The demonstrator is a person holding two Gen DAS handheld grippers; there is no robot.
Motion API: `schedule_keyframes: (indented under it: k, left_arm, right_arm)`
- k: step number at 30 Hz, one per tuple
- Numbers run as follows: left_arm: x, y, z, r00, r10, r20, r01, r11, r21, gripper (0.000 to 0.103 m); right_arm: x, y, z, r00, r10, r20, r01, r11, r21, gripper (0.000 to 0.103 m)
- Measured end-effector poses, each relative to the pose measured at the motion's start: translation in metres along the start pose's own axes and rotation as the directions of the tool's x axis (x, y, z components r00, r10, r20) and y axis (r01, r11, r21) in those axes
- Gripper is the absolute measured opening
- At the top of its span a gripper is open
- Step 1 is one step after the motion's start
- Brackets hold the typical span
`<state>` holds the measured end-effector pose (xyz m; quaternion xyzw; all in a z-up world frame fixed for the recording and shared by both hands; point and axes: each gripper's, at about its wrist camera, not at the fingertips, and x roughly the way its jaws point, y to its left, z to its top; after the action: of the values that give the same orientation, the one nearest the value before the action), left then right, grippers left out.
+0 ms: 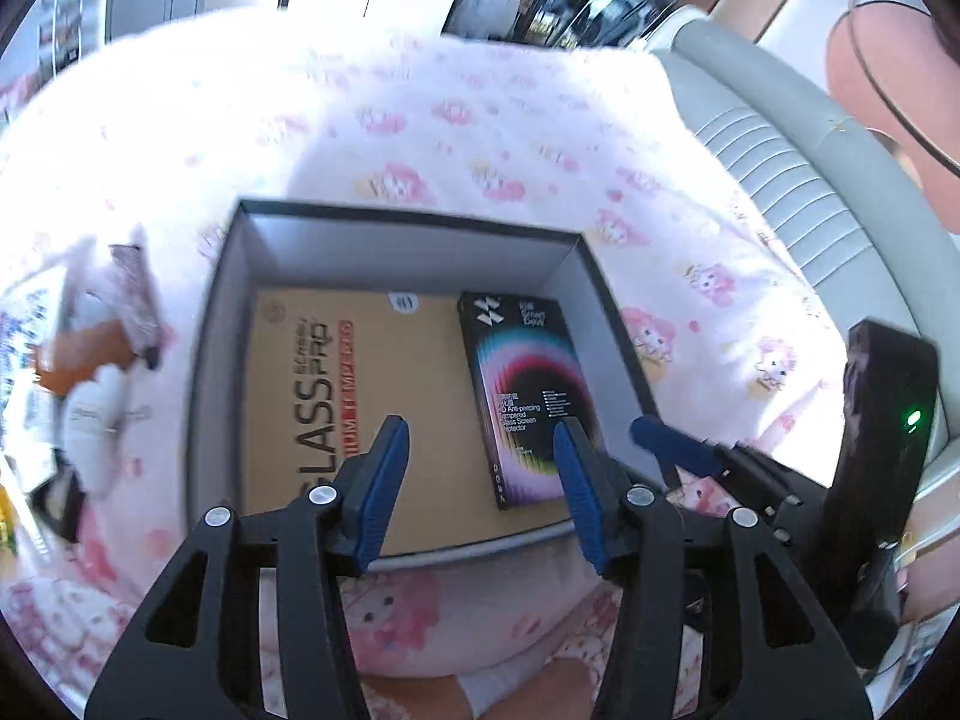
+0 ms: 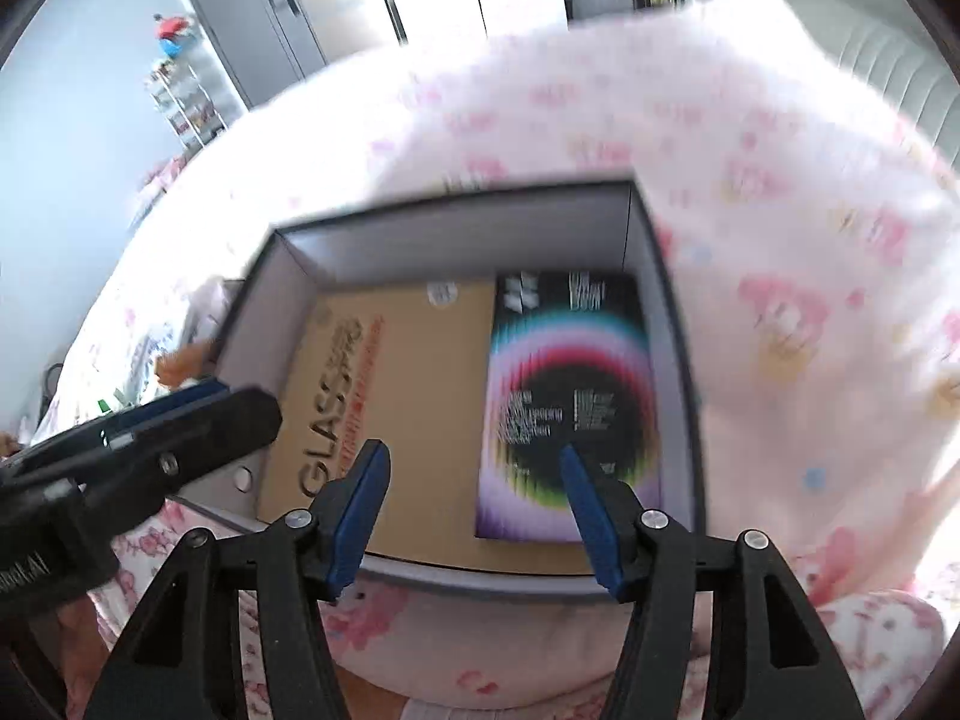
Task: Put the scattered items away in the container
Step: 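Move the left tool back toward the clear cartoon packet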
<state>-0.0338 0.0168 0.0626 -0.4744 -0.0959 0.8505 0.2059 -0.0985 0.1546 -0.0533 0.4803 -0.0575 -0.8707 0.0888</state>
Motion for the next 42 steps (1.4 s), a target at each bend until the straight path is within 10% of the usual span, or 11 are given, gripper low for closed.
schedule_keyframes:
  k: [11,16,29,42]
  left_arm:
    - [-0.004,0.049,-0.011,0.992,0.054,0.117,-0.055,0.999,-0.002,0.052]
    - [-0.024,0.082,-0.025,0.983,0.103,0.149,-0.096,0.994,-0.056,0.052]
    - [-0.074,0.23,-0.049,0.952,0.213,0.219,-0.128,0.928,-0.349,0.052]
    - [0.011,0.38,-0.049,0.992,0.107,0.061,-0.056,0.831,-0.554,0.035]
  right_arm:
    - [-0.049,0.092,-0.019,0.992,0.056,0.116,-0.039,0.989,-0.146,0.06]
    - [-0.045,0.164,-0.032,0.972,0.229,0.044,-0.203,0.924,-0.324,0.06]
    - [0.004,0.278,-0.024,0.964,0.264,-0.043,-0.252,0.847,-0.469,0.062]
    - [0.114,0.3,0.002,0.95,0.227,-0.215,-0.295,0.876,-0.382,0.044]
